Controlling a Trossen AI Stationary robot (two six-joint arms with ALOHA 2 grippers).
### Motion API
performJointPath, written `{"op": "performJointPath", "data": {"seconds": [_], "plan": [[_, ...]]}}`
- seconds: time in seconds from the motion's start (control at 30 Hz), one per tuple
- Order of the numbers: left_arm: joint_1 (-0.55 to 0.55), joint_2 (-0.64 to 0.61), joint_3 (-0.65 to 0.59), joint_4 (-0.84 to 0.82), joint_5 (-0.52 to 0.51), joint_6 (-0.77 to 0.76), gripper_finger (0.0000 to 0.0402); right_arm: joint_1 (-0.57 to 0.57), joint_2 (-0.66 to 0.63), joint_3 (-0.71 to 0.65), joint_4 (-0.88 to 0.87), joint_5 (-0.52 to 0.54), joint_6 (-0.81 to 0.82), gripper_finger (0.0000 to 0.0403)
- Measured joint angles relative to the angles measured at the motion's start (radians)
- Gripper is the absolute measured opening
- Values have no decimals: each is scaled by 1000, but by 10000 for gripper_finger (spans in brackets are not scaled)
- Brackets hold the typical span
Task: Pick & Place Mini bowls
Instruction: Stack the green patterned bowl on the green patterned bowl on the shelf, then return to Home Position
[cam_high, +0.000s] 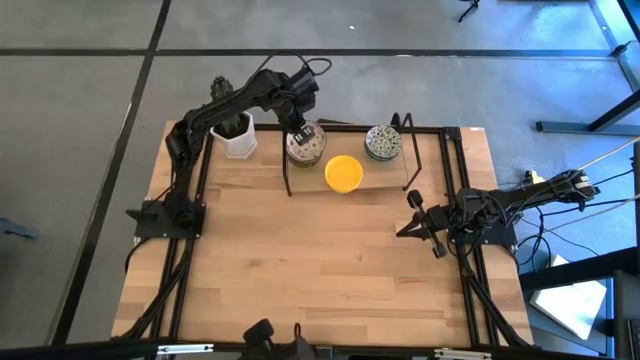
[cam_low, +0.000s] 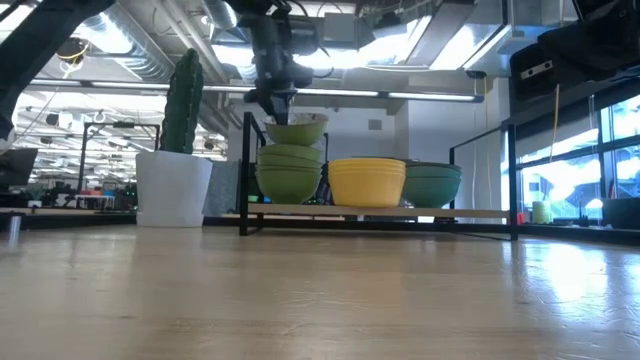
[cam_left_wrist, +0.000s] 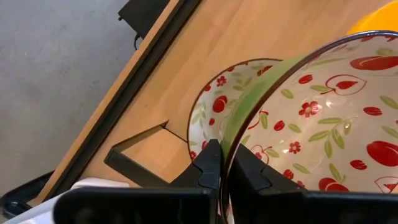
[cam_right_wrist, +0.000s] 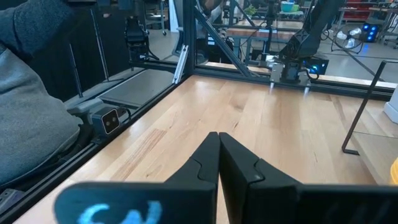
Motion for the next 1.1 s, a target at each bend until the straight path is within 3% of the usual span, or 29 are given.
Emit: {"op": "performJointPath", "data": {"seconds": [0.2, 0.63, 1.1], "plan": [[1, 3, 0, 0, -51, -38, 7, 0, 0, 0, 0, 0, 0, 10], [-6, 65, -2, -7, -37, -26, 11, 0, 0, 0, -7, 0, 0, 10], [-11, 63, -2, -9, -89, 27, 82, 0, 0, 0, -7, 0, 1, 10]]}}
